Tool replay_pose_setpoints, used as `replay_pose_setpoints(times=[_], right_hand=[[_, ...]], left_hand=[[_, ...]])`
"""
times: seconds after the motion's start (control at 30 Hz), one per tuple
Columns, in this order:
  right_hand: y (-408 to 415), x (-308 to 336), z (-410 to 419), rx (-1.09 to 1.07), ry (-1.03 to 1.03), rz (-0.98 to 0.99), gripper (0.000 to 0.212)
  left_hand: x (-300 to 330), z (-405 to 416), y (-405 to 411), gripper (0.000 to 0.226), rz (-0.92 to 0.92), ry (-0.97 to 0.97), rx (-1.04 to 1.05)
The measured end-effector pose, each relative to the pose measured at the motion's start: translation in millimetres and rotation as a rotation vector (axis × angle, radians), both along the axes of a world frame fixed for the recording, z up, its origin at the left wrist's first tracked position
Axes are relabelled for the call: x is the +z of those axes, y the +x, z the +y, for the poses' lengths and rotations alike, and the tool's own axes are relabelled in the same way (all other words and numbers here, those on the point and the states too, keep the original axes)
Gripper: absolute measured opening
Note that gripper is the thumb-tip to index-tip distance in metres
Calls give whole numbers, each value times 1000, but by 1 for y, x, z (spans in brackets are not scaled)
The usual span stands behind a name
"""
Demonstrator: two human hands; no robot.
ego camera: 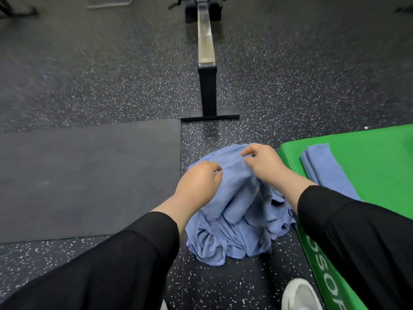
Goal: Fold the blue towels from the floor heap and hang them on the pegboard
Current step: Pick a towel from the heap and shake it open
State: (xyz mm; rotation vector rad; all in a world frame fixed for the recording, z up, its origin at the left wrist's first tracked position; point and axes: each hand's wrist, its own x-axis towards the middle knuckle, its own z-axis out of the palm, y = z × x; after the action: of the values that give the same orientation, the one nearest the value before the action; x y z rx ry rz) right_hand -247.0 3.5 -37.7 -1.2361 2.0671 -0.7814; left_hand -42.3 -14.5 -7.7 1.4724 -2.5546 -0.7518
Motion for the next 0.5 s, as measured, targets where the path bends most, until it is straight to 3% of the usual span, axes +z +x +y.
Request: replay_pose_setpoints(times=[0.2,0.33,0.43,0.5], right_hand=[[31,123,44,-7,-203,-43,28],[60,219,85,110,-418,-123,27],[74,244,117,168,-383,-160,25],[79,240,134,179,-372,-132,24]], left_hand=[[96,35,13,22,274,26,169],[160,67,28,26,541,48,252],[191,89,43,33,707,44,262],[194,97,52,43,696,67,198]])
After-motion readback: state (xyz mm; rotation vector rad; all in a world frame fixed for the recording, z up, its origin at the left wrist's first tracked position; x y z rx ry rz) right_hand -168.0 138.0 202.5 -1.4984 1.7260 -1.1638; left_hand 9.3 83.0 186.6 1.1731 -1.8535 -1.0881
